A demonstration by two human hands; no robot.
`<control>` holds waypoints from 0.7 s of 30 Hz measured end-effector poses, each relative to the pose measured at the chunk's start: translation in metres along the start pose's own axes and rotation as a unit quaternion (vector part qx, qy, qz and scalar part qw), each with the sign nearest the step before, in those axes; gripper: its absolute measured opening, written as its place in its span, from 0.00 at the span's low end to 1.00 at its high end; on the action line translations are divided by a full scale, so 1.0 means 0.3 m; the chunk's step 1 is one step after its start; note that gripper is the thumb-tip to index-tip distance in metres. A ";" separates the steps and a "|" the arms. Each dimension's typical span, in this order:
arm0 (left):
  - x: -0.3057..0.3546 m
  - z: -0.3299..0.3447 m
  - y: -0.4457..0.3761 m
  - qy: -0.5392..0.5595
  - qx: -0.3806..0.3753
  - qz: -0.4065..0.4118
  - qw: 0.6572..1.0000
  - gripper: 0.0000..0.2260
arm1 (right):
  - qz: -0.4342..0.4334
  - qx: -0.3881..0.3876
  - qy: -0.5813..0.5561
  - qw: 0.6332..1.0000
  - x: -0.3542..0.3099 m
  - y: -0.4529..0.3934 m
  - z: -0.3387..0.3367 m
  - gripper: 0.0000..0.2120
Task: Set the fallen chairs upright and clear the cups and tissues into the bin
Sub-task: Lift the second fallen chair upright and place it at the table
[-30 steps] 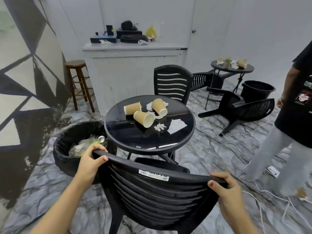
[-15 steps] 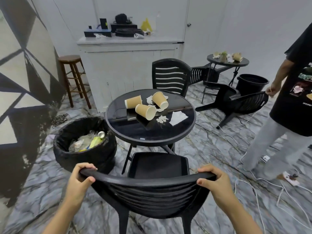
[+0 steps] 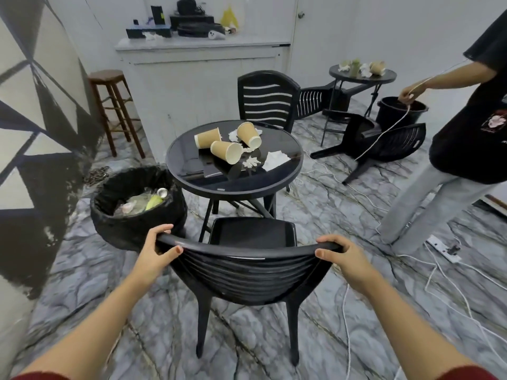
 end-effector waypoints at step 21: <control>-0.132 -0.279 -0.148 -0.019 0.013 0.049 0.999 0.23 | -0.090 0.071 -0.099 0.988 0.091 0.034 0.331 0.25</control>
Point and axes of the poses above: each hand's wrist, its own y-axis away from the middle knuckle, its own z-axis out of the palm, x = y × z, the point moved 3 cm from there along -y, towards the middle knuckle, and after that the axes turned 9 degrees about -y, right-handed, at the moved point
